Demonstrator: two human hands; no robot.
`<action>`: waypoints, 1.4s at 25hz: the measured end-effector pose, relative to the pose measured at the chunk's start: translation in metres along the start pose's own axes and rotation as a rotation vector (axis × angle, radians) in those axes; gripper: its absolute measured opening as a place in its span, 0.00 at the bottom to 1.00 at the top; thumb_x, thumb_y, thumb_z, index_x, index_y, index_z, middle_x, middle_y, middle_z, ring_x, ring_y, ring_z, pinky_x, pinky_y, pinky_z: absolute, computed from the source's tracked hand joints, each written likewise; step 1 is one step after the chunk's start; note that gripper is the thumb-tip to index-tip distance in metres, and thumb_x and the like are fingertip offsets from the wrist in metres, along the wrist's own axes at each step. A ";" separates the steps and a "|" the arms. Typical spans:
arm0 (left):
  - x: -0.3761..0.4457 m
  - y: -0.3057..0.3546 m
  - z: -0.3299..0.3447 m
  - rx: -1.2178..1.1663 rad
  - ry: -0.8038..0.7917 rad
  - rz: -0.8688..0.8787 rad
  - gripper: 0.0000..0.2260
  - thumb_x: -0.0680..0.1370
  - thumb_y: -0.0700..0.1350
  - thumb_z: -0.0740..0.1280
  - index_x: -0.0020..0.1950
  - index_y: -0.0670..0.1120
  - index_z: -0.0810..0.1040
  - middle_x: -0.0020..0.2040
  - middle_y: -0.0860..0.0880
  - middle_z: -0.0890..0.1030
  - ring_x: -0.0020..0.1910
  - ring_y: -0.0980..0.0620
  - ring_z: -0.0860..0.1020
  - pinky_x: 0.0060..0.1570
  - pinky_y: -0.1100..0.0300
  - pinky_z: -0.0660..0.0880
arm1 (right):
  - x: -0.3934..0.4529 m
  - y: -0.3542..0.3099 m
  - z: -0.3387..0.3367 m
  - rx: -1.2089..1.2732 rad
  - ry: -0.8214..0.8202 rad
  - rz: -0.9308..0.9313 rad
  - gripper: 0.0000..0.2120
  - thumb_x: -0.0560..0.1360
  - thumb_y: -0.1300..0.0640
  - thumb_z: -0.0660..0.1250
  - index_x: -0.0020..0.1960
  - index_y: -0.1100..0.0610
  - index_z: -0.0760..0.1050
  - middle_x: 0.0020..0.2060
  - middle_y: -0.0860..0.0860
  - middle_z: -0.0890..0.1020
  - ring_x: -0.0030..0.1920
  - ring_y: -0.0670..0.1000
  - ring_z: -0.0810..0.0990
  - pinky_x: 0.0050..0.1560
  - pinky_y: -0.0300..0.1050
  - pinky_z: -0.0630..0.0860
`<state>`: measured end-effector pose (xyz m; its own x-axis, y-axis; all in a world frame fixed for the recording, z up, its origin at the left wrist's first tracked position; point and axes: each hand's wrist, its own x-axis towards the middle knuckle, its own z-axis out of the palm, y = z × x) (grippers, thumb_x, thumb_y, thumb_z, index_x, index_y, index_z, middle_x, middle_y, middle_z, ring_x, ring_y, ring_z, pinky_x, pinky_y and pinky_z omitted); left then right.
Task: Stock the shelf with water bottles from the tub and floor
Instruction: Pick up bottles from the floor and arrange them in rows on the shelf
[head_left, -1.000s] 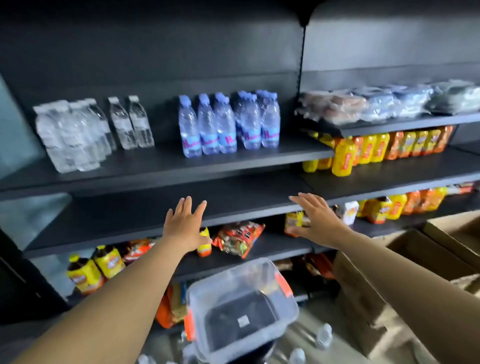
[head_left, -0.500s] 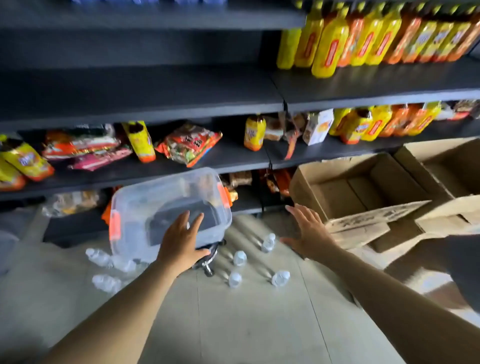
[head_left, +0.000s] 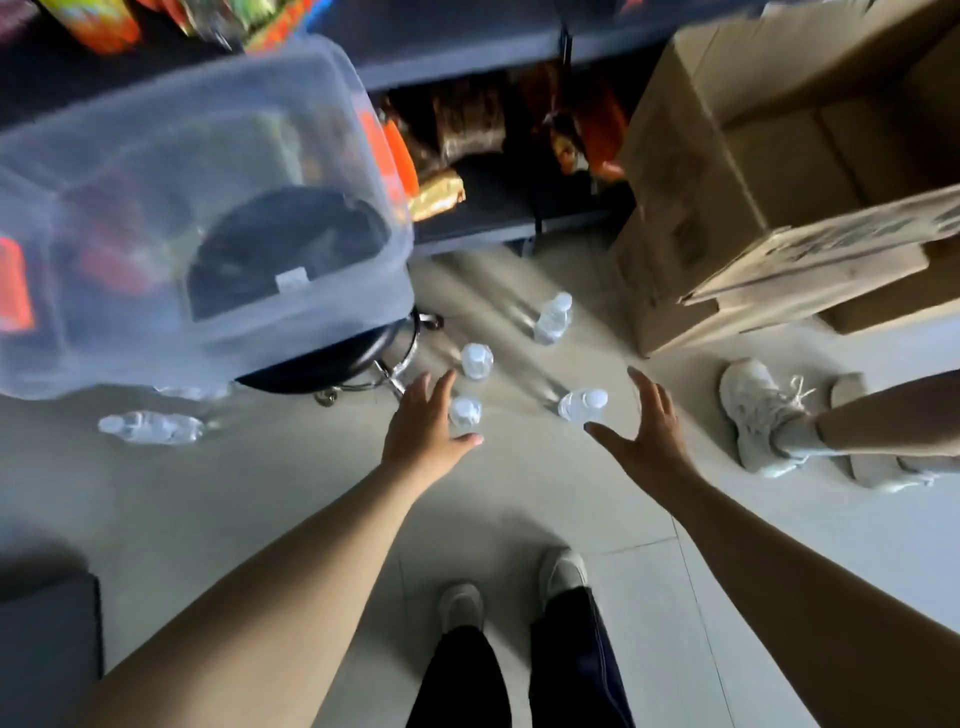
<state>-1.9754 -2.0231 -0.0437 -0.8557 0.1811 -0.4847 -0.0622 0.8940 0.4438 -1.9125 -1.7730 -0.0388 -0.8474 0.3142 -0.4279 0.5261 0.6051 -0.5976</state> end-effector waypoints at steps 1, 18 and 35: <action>0.013 -0.009 0.022 -0.044 -0.011 -0.050 0.40 0.70 0.54 0.73 0.75 0.48 0.56 0.74 0.43 0.59 0.73 0.45 0.59 0.68 0.55 0.60 | 0.013 0.019 0.014 0.038 -0.006 0.044 0.40 0.69 0.50 0.74 0.74 0.51 0.56 0.72 0.51 0.63 0.71 0.53 0.63 0.68 0.49 0.62; 0.171 -0.108 0.220 -0.461 0.239 -0.267 0.22 0.69 0.39 0.73 0.63 0.45 0.76 0.62 0.50 0.78 0.61 0.49 0.75 0.60 0.63 0.67 | 0.196 0.189 0.167 0.330 0.071 0.253 0.25 0.70 0.59 0.71 0.65 0.50 0.71 0.62 0.52 0.75 0.59 0.51 0.74 0.60 0.44 0.71; 0.028 0.031 -0.033 -0.420 0.301 -0.109 0.18 0.64 0.54 0.77 0.47 0.45 0.80 0.34 0.50 0.80 0.37 0.46 0.79 0.34 0.60 0.68 | 0.082 -0.066 -0.027 0.295 -0.198 -0.084 0.13 0.68 0.57 0.75 0.50 0.50 0.77 0.38 0.43 0.80 0.35 0.36 0.76 0.31 0.25 0.69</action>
<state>-2.0177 -2.0037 -0.0187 -0.9386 -0.0844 -0.3346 -0.3068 0.6483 0.6969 -2.0182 -1.7673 -0.0162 -0.8734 0.1076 -0.4749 0.4779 0.3768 -0.7935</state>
